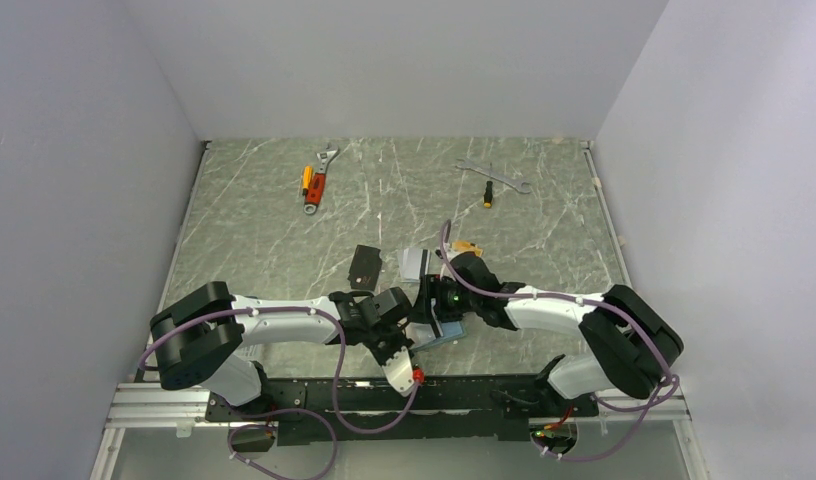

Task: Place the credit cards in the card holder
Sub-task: Insert the credit card into the card holder.

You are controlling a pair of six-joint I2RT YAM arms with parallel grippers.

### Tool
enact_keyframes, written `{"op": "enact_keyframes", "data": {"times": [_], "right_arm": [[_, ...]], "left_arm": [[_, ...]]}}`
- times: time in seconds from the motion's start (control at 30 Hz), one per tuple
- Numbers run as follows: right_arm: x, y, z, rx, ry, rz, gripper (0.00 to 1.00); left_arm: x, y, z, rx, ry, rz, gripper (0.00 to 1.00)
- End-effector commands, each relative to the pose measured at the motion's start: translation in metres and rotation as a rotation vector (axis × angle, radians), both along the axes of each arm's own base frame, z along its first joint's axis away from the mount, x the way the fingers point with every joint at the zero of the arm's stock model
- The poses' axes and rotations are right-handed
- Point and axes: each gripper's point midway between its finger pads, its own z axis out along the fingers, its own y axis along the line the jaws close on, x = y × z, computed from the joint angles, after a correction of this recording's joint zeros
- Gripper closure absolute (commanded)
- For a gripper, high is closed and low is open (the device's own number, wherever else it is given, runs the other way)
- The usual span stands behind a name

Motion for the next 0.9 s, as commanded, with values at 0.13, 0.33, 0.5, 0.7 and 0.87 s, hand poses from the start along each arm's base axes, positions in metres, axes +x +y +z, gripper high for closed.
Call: {"op": "enact_keyframes", "data": {"times": [0.13, 0.33, 0.5, 0.7, 0.87], "right_arm": [[-0.012, -0.043, -0.038, -0.306, 0.019, -0.084, 0.32], [-0.017, -0.039, -0.036, -0.340, 0.005, -0.078, 0.31], [-0.014, -0.038, -0.030, -0.386, -0.025, -0.076, 0.29], [-0.006, -0.039, -0.016, -0.440, -0.076, -0.093, 0.27], [-0.007, -0.032, -0.005, -0.411, -0.095, -0.076, 0.26]], "left_arm": [[0.008, -0.014, 0.021, -0.090, -0.041, 0.040, 0.90], [0.014, -0.016, 0.032, -0.169, -0.068, 0.106, 0.91], [0.013, -0.012, 0.027, -0.161, -0.055, 0.122, 0.92], [0.017, 0.000, 0.022, -0.120, -0.014, 0.179, 0.92], [0.017, 0.001, 0.022, -0.124, -0.005, 0.179, 0.91]]}}
